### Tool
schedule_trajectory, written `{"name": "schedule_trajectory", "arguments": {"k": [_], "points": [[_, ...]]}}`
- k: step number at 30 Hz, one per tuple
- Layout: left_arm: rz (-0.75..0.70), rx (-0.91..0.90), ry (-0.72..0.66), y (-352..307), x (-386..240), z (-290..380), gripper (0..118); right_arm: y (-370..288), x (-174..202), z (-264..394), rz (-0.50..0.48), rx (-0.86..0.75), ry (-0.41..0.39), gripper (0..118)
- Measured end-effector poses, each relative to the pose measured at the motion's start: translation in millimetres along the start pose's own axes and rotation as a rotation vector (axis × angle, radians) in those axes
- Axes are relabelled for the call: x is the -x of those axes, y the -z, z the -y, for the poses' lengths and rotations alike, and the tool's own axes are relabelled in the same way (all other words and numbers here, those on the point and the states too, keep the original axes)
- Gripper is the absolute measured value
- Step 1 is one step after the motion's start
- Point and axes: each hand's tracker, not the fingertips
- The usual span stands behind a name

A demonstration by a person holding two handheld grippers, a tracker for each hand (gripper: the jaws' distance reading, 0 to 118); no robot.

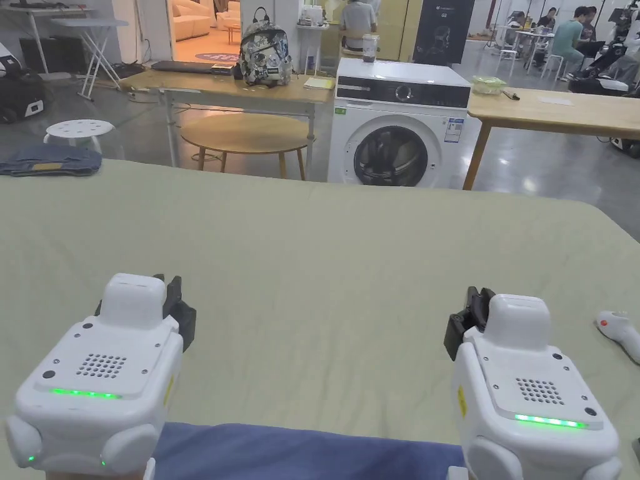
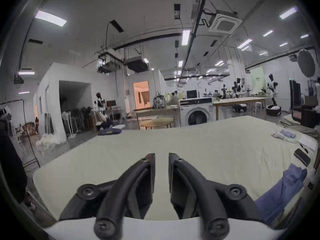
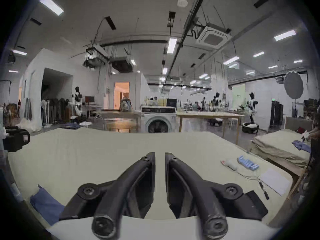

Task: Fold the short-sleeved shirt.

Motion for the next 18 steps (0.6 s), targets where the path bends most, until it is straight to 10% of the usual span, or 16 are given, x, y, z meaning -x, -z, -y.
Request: {"name": "schedule_trajectory", "arguments": {"k": [8, 18], "points": [[0.008, -0.031, -0.062, -5, 9, -10, 0, -3, 16, -3, 0.002, -0.011, 0.020, 0], [0.146, 0.416, -0.302, 19, 100, 29, 0, 4, 19, 12, -0.021, 0.067, 0.003, 0]]}}
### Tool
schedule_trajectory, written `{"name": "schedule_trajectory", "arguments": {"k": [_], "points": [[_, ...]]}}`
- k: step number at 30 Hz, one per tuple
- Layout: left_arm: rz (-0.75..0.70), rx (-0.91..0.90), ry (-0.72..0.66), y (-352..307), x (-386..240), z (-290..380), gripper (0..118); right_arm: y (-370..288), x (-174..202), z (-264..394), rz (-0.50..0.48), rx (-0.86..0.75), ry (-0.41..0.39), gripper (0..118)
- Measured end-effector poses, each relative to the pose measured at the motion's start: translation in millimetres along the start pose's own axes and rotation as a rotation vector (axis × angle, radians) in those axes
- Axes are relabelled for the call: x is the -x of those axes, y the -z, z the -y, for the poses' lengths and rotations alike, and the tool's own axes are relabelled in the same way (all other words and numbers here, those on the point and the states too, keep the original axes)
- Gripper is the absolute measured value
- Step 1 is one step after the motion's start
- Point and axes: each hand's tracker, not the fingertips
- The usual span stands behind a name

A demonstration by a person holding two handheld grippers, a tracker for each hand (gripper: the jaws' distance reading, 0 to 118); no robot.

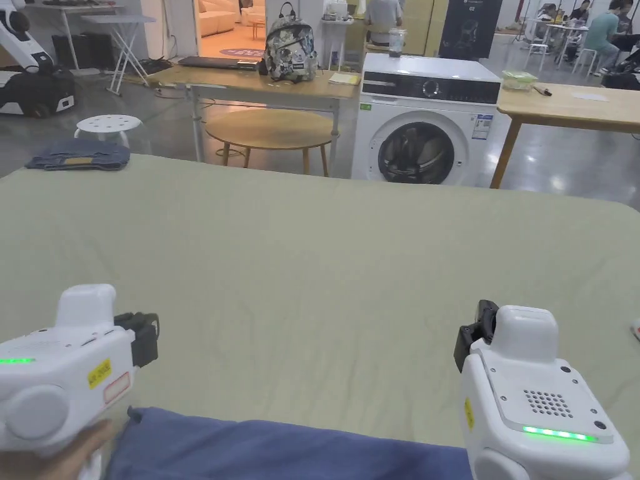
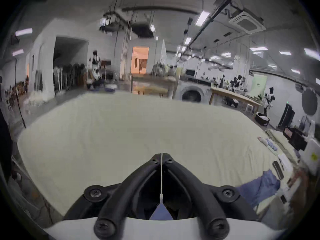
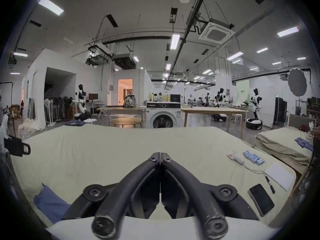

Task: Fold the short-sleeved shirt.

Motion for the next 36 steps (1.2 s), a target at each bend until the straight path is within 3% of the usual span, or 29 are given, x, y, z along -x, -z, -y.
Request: {"name": "schedule_trajectory", "arguments": {"k": [5, 9, 10, 11, 12, 13, 14, 15, 18, 26, 28, 29, 30, 31, 36], "points": [[0.129, 0.269, -0.086, 17, 55, 19, 5, 2, 3, 10, -0.016, 0.037, -0.020, 0], [0.183, 0.371, -0.195, 45, 114, 40, 12, 5, 5, 17, -0.030, 0.069, -0.025, 0], [0.203, 0.387, -0.222, 37, 102, 43, 19, 6, 6, 17, -0.036, 0.077, -0.025, 0], [0.221, 0.421, -0.249, 40, 106, 46, 33, 6, 6, 19, -0.042, 0.082, -0.023, 0], [0.235, 0.452, -0.271, 45, 110, 50, 59, 6, 6, 19, -0.044, 0.085, -0.025, 0], [0.251, 0.485, -0.283, 48, 115, 54, 76, 6, 6, 20, -0.044, 0.090, -0.031, 0], [0.291, 0.490, -0.290, 57, 128, 58, 83, 6, 7, 21, -0.045, 0.092, -0.035, 0], [0.309, 0.503, -0.315, 62, 134, 61, 83, 6, 7, 22, -0.046, 0.094, -0.036, 0], [0.344, 0.591, -0.383, 65, 131, 72, 83, 6, 5, 24, -0.046, 0.104, -0.040, 0], [0.584, 0.592, -0.653, 90, 140, 97, 82, 7, -2, 32, -0.035, 0.134, -0.029, 0], [0.590, 0.587, -0.648, 94, 134, 102, 64, 7, -3, 33, -0.033, 0.139, -0.018, 0], [0.591, 0.591, -0.643, 96, 129, 103, 48, 7, -4, 34, -0.034, 0.141, -0.015, 0], [0.561, 0.609, -0.624, 105, 132, 108, 25, 7, -4, 34, -0.033, 0.141, -0.014, 0], [0.516, 0.627, -0.599, 109, 130, 112, 10, 8, -4, 34, -0.033, 0.143, -0.013, 0], [0.492, 0.598, -0.615, 97, 120, 107, 2, 7, -4, 34, -0.035, 0.149, -0.016, 0]]}}
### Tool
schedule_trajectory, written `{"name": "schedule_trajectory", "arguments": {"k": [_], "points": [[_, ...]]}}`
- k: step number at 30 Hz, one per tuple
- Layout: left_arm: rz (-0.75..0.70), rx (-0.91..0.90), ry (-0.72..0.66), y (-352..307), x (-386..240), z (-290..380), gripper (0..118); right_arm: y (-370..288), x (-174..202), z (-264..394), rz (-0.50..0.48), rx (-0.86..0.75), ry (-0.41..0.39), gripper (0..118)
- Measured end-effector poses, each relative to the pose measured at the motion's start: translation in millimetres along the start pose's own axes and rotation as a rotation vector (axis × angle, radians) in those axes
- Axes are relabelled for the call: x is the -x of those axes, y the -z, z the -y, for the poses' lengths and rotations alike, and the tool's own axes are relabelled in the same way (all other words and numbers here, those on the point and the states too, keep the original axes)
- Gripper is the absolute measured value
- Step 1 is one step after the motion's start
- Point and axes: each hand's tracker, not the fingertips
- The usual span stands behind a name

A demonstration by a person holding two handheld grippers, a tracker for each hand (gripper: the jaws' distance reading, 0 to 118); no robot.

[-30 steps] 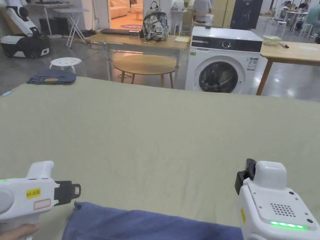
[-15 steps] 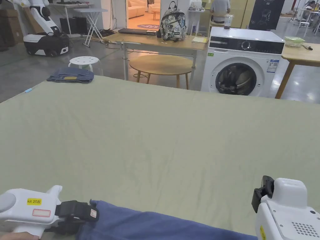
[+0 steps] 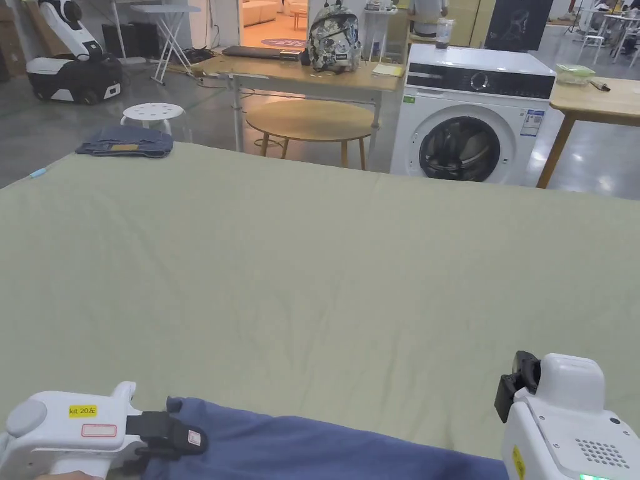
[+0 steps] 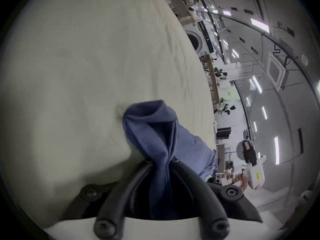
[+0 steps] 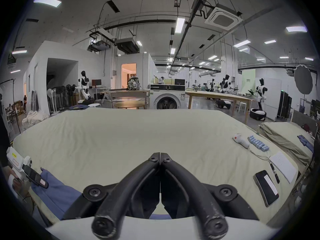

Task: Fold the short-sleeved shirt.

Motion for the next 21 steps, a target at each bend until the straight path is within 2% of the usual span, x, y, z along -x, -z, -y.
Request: {"name": "schedule_trajectory", "arguments": {"k": [2, 9, 14, 18, 21], "points": [[-0.036, -0.018, 0.051, -6, -7, 1, 2, 0, 0, 0, -0.001, 0.000, -0.004, 0], [-0.034, -0.058, 0.089, -37, -36, -2, 1, 0, 1, -2, -0.011, -0.003, -0.004, 0], [-0.128, -0.125, 0.182, -78, -59, -12, 1, 1, 2, -6, -0.021, -0.015, -0.009, 0], [-0.236, -0.180, 0.197, -110, -67, -20, 1, 3, 3, -8, -0.030, -0.016, -0.008, 0], [-0.261, -0.180, 0.183, -122, -77, -19, 1, 3, 4, -8, -0.035, -0.019, -0.013, 0]]}}
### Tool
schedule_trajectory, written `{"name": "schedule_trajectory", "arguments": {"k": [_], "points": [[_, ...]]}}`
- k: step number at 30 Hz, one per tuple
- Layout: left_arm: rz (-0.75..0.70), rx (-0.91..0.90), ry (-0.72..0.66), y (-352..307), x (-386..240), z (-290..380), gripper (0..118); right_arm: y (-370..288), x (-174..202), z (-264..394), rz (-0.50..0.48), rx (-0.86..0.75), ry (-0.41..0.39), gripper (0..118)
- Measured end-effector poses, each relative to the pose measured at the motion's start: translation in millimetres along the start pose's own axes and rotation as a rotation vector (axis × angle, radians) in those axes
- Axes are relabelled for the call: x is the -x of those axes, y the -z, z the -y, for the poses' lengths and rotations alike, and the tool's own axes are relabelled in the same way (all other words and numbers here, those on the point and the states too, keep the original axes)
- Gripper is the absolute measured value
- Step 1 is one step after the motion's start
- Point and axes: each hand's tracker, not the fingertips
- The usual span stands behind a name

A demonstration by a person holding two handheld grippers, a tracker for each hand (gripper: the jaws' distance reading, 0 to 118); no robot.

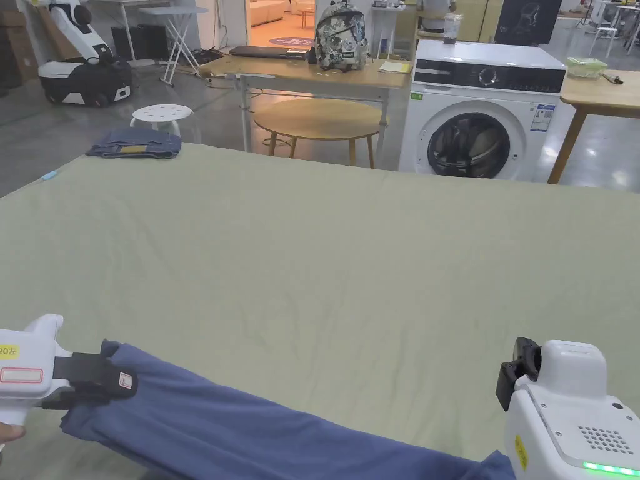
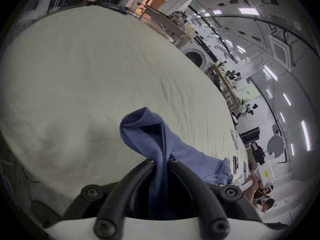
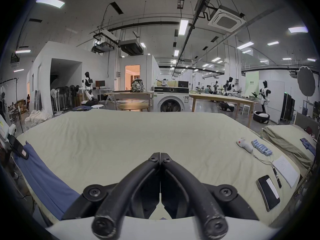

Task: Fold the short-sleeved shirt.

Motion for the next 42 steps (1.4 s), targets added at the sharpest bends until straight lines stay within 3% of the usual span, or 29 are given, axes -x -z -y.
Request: {"name": "schedule_trajectory", "arguments": {"k": [8, 14, 22, 29, 32, 36, 42], "points": [[0.178, 0.028, -0.012, 13, -58, 20, 1, 1, 0, 1, -0.008, 0.003, 0.010, 0], [0.266, 0.118, 0.025, 60, -108, 38, 1, 0, -6, 5, -0.002, 0.014, 0.021, 0], [0.142, 0.255, 0.112, 150, -156, 71, 1, -4, -17, 11, 0.017, 0.033, 0.031, 0], [-0.027, 0.372, 0.145, 226, -149, 94, 1, -5, -27, 16, 0.041, 0.054, 0.036, 0], [-0.038, 0.349, 0.143, 232, -146, 95, 9, -5, -30, 17, 0.050, 0.061, 0.039, 0], [0.060, 0.345, 0.120, 216, -154, 94, 46, -5, -31, 18, 0.052, 0.070, 0.043, 0], [0.136, 0.299, 0.133, 180, -158, 79, 47, -7, -31, 18, 0.048, 0.067, 0.039, 0]]}}
